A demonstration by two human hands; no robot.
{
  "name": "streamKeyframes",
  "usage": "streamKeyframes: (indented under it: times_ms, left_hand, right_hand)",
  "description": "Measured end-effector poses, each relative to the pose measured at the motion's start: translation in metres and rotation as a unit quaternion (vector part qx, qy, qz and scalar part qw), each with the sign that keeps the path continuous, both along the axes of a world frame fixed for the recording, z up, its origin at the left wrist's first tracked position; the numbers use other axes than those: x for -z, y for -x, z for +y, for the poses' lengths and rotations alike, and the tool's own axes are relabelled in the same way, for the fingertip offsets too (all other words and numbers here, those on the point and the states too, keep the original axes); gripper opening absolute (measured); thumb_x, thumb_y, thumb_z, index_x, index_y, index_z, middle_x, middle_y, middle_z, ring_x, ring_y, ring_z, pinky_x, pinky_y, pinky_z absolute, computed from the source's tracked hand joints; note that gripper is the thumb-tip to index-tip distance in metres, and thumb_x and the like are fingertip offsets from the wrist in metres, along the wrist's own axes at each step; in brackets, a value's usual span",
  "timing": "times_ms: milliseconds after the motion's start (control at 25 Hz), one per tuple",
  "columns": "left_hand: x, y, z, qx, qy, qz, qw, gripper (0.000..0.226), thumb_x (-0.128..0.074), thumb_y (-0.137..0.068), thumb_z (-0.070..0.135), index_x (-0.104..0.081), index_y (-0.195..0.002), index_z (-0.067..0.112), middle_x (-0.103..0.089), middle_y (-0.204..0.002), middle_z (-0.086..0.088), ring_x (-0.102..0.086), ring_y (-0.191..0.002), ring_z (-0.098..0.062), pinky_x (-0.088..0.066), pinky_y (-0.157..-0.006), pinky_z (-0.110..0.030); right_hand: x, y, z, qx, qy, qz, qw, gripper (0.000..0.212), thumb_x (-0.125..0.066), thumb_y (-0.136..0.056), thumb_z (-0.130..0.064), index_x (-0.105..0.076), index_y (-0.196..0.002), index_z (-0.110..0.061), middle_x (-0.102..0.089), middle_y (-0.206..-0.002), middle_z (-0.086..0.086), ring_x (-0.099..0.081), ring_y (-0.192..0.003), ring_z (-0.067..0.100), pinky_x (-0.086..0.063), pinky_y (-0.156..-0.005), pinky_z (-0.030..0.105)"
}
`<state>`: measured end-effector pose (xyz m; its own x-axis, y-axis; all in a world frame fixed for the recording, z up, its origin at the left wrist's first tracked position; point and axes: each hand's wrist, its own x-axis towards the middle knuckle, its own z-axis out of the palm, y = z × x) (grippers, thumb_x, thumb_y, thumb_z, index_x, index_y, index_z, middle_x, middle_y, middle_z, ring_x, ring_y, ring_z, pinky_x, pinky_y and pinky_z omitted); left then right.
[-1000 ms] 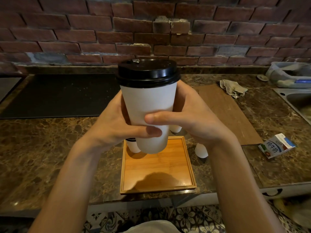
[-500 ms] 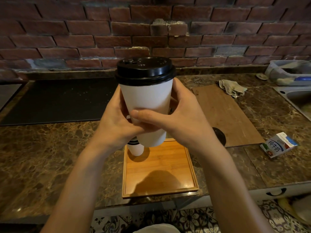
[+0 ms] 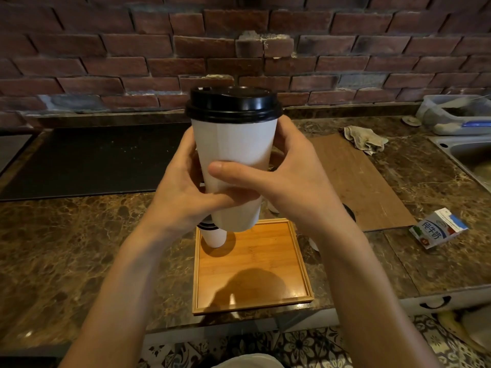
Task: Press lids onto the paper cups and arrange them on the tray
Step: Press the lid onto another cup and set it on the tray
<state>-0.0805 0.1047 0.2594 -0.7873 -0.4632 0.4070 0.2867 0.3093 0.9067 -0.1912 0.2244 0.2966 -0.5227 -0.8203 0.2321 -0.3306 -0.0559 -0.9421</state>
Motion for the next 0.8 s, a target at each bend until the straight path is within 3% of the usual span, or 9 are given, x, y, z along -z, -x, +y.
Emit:
streamKeyframes:
  times_ms: [160, 400, 800]
  left_hand:
    - [-0.001, -0.001, -0.002, 0.035, 0.007, -0.009, 0.999, 0.078, -0.079, -0.060, 0.023, -0.040, -0.128, 0.028, -0.061, -0.114, 0.022, -0.059, -0.111, -0.004, -0.052, -0.079, -0.015]
    - [-0.002, -0.005, -0.004, 0.079, -0.008, -0.028, 0.996, 0.076, -0.081, -0.061, 0.045, -0.044, -0.125, 0.029, -0.063, -0.116, 0.018, -0.061, -0.109, -0.004, -0.052, -0.079, -0.015]
    - [0.007, 0.002, -0.007, 0.042, 0.000, -0.014, 0.999, 0.070, -0.075, -0.063, 0.018, -0.043, -0.125, 0.024, -0.062, -0.114, 0.017, -0.061, -0.109, -0.007, -0.053, -0.078, -0.016]
  right_hand:
    - [-0.002, 0.008, 0.002, -0.053, 0.000, -0.020, 0.998, 0.073, -0.086, -0.068, -0.031, -0.050, -0.132, -0.023, -0.062, -0.122, -0.010, -0.059, -0.114, 0.007, -0.056, -0.092, 0.037]
    - [0.003, 0.016, 0.003, -0.128, 0.002, -0.069, 0.989, 0.066, -0.080, -0.067, -0.021, -0.052, -0.128, -0.020, -0.065, -0.121, 0.000, -0.062, -0.114, 0.016, -0.056, -0.090, 0.038]
    - [0.005, 0.019, -0.001, -0.122, -0.016, -0.048, 0.991, 0.062, -0.080, -0.070, -0.026, -0.054, -0.126, -0.026, -0.064, -0.119, -0.007, -0.062, -0.112, 0.009, -0.057, -0.091, 0.037]
